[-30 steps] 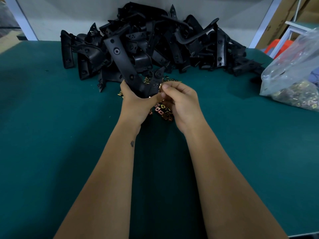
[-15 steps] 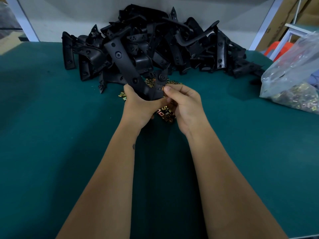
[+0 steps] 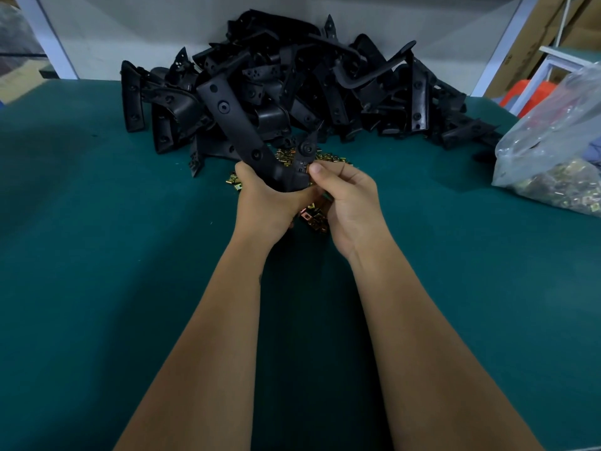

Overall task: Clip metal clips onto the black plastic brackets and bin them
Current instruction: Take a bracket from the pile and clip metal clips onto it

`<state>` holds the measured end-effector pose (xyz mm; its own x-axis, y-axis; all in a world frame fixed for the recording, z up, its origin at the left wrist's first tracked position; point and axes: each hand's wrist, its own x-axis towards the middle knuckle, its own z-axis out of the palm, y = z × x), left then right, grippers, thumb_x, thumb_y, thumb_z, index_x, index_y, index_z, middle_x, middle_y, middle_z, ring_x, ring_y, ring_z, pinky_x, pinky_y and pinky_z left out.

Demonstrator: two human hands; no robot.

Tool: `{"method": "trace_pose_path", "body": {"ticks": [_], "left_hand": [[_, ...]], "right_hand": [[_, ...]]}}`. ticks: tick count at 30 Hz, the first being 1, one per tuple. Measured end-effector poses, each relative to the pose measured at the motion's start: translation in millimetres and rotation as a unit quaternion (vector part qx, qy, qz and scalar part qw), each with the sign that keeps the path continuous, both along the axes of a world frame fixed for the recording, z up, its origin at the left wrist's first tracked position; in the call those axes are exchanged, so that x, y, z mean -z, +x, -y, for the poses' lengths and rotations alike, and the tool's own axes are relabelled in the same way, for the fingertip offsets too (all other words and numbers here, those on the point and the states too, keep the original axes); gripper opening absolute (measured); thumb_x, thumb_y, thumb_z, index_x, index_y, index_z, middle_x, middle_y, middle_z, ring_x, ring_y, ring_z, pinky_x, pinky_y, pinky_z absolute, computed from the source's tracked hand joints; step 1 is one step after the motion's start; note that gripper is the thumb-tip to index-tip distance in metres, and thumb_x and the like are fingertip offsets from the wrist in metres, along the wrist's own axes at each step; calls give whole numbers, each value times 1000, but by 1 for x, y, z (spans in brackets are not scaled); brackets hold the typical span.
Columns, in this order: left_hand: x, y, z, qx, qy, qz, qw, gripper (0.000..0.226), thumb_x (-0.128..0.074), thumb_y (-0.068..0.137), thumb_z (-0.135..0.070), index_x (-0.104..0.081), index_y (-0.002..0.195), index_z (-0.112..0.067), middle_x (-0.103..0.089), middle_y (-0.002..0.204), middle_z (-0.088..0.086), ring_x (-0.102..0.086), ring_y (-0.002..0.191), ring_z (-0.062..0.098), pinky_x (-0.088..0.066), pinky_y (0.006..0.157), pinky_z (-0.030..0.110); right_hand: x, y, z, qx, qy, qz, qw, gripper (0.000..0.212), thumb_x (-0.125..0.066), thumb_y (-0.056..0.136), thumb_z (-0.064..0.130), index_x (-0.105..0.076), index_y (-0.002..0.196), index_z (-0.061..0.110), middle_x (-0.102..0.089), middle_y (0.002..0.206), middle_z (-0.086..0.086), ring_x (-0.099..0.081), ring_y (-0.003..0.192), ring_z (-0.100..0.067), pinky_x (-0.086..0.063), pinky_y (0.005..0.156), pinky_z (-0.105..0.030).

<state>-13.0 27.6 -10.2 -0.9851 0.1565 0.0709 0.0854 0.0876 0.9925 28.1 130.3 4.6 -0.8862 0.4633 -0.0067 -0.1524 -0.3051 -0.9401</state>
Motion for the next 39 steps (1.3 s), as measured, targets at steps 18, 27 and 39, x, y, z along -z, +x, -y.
{"method": "trace_pose_path", "body": {"ticks": [18, 27, 39], "left_hand": [[-6, 1, 9, 119, 123, 71, 983, 41, -72, 90, -23, -52, 125, -27, -68, 118, -3, -69, 99, 11, -56, 74, 25], [-10, -13, 26, -35, 363, 107, 925, 16, -47, 103, -10, -54, 94, -22, -72, 87, -5, -65, 68, 8, -53, 63, 24], [-7, -22, 39, -128, 357, 120, 917, 15, -47, 103, -12, -50, 91, -19, -61, 77, -2, -51, 63, 10, -53, 64, 22]], "right_hand": [[-8, 3, -3, -6, -102, -43, 994, 7, -59, 95, 2, -65, 95, 2, -70, 91, -14, -68, 83, -23, -60, 79, -36], [3, -1, 2, 106, 202, 20, 973, 17, -56, 96, 16, -68, 105, 24, -68, 102, 5, -63, 91, -3, -51, 82, -20], [23, -8, 26, -10, 748, 75, 659, 31, -55, 97, 29, -67, 124, 22, -61, 115, -1, -43, 114, -26, -28, 90, -36]]}}
